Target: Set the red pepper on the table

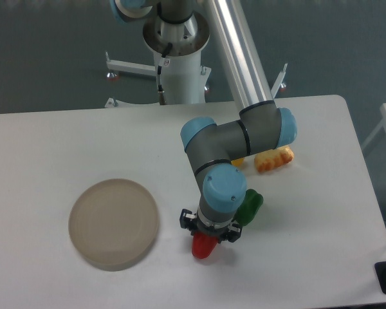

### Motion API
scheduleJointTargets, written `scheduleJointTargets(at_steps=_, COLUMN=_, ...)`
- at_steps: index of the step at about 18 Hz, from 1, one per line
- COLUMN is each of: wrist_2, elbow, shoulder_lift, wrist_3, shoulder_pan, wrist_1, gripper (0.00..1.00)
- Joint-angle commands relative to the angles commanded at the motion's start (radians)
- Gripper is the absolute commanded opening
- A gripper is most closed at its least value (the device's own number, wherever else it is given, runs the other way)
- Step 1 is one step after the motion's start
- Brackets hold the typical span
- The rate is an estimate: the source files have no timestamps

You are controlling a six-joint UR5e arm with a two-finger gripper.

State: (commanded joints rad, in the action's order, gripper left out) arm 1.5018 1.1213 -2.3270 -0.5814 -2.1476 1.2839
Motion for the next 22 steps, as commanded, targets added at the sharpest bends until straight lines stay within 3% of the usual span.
scheduleJointTargets(at_steps=8, wrist_2=0.000, elbow=0.005, shoulder_lift=0.000, wrist_3=-0.002, shoulder_pan=0.000, wrist_1=-0.003, gripper=0.54)
scheduleJointTargets(at_steps=16, wrist_2=0.000, elbow=0.005, shoulder_lift=0.000, wrist_3=-0.005, shoulder_pan=0.000, wrist_1=-0.005, gripper=0.79)
scheduleJointTargets(at_steps=18, wrist_2=0.000, elbow=0.006, shoulder_lift=0.003, wrist_3=-0.005, shoulder_pan=0.000, wrist_1=-0.003, gripper=0.91)
scheduleJointTargets(at_steps=22, wrist_2=0.000, elbow=0.005, shoulder_lift=0.008, wrist_3=-0.005, shoulder_pan=0.000, wrist_1=-0.005, gripper=0.97)
